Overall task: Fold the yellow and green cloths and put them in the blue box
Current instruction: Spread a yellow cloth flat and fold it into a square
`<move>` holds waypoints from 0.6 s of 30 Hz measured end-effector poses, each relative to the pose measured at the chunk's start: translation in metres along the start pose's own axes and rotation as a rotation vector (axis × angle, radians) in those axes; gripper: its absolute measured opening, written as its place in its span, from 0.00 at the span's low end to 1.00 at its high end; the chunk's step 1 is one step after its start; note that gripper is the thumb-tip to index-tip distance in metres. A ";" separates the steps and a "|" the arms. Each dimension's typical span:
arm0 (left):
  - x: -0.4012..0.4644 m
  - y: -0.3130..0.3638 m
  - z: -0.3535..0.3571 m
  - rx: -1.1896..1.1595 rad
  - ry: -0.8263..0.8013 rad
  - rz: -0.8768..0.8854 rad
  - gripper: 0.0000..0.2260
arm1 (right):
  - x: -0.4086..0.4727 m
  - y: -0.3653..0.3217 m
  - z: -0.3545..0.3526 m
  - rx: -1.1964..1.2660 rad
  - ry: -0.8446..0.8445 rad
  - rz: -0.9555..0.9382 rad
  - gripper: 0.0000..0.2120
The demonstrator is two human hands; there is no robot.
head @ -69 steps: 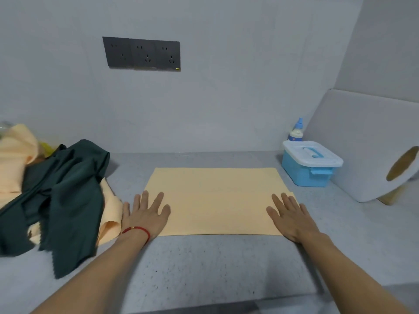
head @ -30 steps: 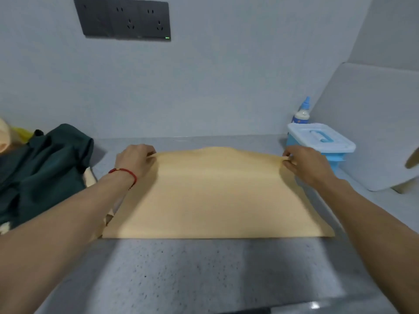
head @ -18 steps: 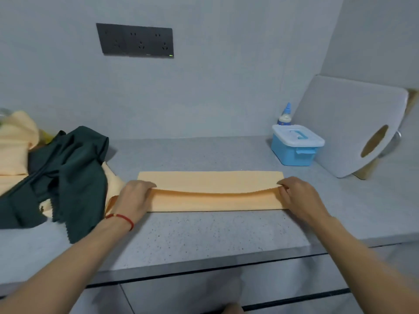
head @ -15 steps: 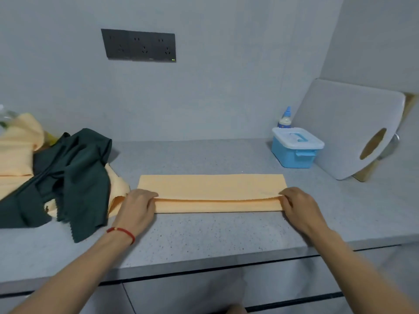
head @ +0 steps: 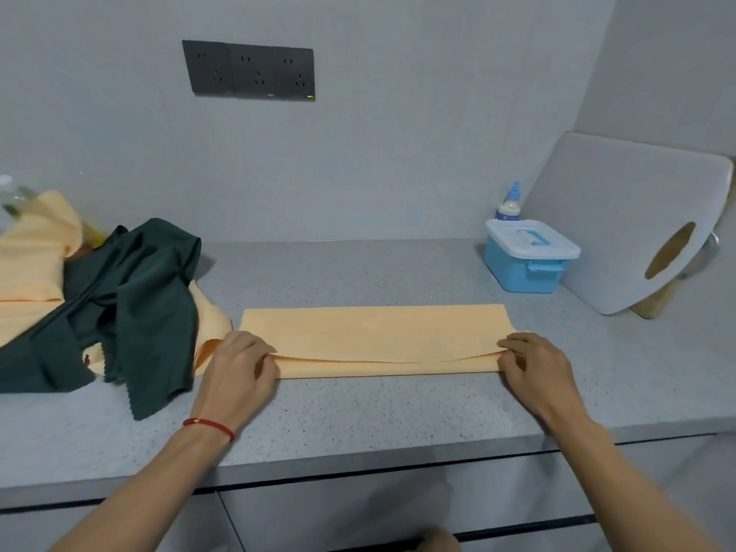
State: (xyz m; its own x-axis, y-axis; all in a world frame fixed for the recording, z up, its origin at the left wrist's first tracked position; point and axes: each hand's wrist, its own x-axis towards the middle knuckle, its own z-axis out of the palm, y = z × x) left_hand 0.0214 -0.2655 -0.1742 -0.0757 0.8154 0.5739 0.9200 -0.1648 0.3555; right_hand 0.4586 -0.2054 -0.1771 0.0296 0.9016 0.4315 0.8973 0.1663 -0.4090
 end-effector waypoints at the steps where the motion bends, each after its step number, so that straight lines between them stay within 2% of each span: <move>1: 0.000 0.000 0.001 0.012 -0.015 -0.005 0.05 | 0.000 0.000 0.000 -0.006 0.006 0.005 0.11; 5: 0.002 0.001 0.005 0.038 -0.069 -0.042 0.07 | 0.000 0.000 -0.001 -0.045 0.003 0.010 0.09; 13: 0.000 0.000 0.002 0.012 -0.008 -0.051 0.07 | -0.001 0.001 0.004 -0.060 0.119 -0.094 0.05; 18: 0.001 0.002 0.002 0.137 -0.028 -0.049 0.19 | 0.000 -0.002 0.003 -0.148 0.073 -0.074 0.07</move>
State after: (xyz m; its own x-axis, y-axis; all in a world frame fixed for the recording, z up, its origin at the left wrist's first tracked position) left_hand 0.0240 -0.2641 -0.1747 -0.1130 0.8361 0.5368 0.9594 -0.0487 0.2777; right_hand 0.4561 -0.2041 -0.1784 -0.0123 0.8570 0.5153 0.9531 0.1658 -0.2531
